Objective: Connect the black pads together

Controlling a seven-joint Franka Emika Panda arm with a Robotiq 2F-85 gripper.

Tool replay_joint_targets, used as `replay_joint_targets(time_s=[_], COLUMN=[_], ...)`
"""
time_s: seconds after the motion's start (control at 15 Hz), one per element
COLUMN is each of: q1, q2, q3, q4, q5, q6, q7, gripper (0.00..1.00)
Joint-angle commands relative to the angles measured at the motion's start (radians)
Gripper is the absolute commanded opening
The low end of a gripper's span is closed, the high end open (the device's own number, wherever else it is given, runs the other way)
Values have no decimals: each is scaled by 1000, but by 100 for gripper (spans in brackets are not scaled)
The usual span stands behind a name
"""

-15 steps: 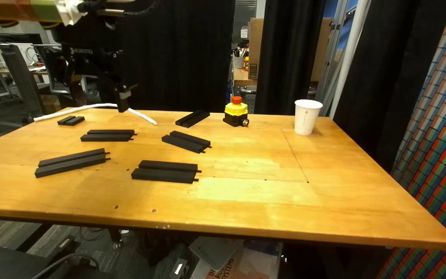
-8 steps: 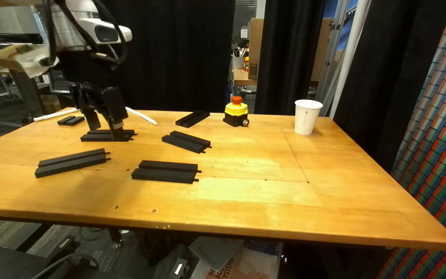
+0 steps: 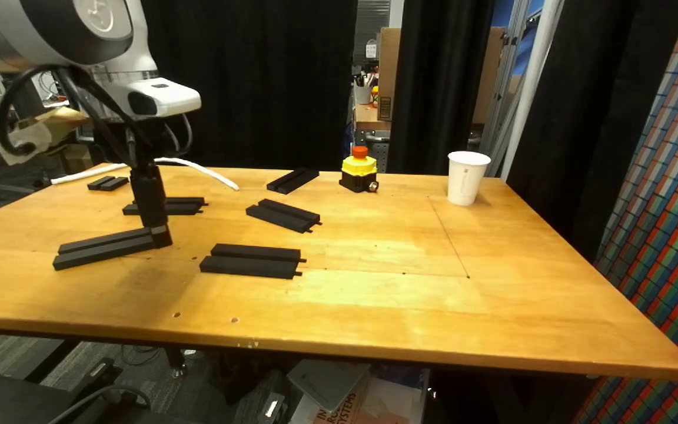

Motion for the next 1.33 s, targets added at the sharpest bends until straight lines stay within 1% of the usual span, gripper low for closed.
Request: replay_joint_targets(time_s=[0.0,0.27,0.4,0.6,0.67,0.8,0.87,0.93,1.07,1.27], q1=[3,-16,-37,-84,-129,-175,-157,-204,-230,-268], q2=[23,57,77,105,109,114,121,131,155,186], q3=[4,12,15,13,36,37,-4,20,7,-2], q4=[1,1,1,1,2,2,2,2,2,2], q5=[-13,-74,-142,-285,-337,-444,-498,-529,-590,-656], q6=[61,133,169,202,205,194,188,193,203,220], q7=[214,465,605,833,908,1059,1117,1149,1203,1235], gripper=[100,100,100,100,100,100,100,100,100,100])
